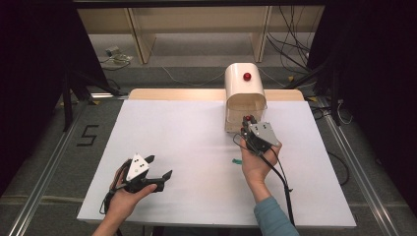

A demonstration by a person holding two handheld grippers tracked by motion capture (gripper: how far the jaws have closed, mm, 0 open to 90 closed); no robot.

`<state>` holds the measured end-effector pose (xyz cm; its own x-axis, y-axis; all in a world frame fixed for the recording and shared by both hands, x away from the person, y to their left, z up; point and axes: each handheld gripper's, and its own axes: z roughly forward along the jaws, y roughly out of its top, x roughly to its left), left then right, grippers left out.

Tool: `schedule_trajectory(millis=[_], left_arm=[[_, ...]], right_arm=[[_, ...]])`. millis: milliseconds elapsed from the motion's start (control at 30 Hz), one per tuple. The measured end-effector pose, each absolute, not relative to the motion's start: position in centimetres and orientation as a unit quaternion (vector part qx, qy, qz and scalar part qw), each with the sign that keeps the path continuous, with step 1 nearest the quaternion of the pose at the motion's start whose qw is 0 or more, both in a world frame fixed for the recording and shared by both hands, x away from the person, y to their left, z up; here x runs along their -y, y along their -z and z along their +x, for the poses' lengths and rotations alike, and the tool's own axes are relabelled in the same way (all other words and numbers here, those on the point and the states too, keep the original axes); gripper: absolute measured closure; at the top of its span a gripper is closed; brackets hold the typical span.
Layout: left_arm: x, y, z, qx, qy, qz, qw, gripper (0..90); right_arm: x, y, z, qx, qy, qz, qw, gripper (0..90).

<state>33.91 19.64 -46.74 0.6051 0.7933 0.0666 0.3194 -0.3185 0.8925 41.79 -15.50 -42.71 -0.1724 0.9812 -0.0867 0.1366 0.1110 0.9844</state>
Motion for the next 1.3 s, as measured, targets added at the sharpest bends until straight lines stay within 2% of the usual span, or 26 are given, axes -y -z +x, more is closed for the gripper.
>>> schedule_trajectory(millis=[1300], left_arm=[[-19.63, 46.73, 33.88, -0.363, -0.258, 0.767, 0.461, 18.5]], right_arm=[[15.43, 42.84, 40.98, -0.601, -0.477, 0.465, 0.442, 74.4]])
